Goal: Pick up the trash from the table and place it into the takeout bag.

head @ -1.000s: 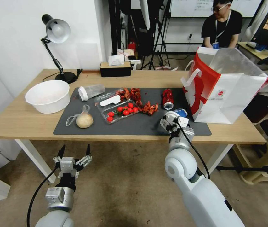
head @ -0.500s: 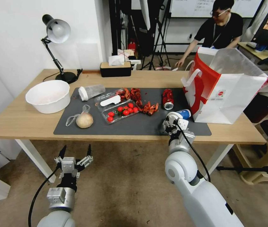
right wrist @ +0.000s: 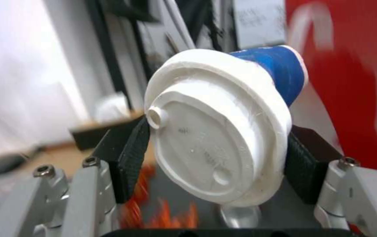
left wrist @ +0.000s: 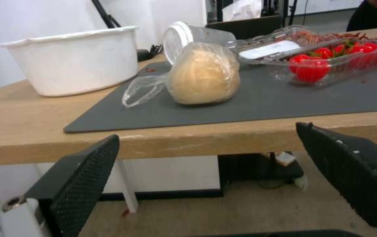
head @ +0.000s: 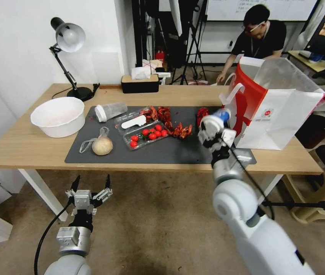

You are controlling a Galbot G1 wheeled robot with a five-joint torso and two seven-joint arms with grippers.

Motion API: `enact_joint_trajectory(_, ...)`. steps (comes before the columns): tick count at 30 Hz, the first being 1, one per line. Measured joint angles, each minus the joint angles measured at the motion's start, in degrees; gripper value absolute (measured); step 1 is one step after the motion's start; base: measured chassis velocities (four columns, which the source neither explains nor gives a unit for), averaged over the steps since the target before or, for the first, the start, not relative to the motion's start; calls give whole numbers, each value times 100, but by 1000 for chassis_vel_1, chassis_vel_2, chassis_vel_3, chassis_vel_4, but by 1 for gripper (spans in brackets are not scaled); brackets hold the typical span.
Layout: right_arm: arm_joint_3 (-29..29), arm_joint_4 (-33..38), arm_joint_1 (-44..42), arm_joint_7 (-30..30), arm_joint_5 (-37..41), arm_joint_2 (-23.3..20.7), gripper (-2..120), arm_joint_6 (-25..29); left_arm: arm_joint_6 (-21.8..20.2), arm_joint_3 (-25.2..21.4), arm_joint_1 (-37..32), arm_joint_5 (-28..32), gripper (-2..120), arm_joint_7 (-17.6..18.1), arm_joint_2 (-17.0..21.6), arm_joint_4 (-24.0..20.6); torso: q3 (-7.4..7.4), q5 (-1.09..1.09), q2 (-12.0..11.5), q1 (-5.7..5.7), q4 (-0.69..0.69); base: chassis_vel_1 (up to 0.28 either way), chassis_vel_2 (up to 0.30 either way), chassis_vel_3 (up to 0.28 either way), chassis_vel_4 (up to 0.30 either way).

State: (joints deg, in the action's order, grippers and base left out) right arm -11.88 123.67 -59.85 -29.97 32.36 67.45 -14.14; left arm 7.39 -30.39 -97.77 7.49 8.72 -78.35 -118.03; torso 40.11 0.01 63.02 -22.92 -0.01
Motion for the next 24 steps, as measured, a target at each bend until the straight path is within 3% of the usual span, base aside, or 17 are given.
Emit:
enact_joint_trajectory(6, -492, -87, 600, 708, 701, -309, 63, 501, 0, 3, 22, 2, 100, 0, -9, 31, 0, 0, 0, 0, 1, 0, 0, 0, 0)
enact_joint_trajectory(9, -626, -165, 818, 779, 898, -410, 63, 553, 0, 1, 29, 5, 100, 0, -9, 32, 0, 0, 0, 0, 1, 0, 0, 0, 0)
enact_joint_trajectory(24, -1411, -574, 1417, 117, 1537, -1335, 63, 307, -4, 5, 22, 49, 100, -2, 17, -6, 0, -1, 0, 0, 0, 0, 0, 0, 0)
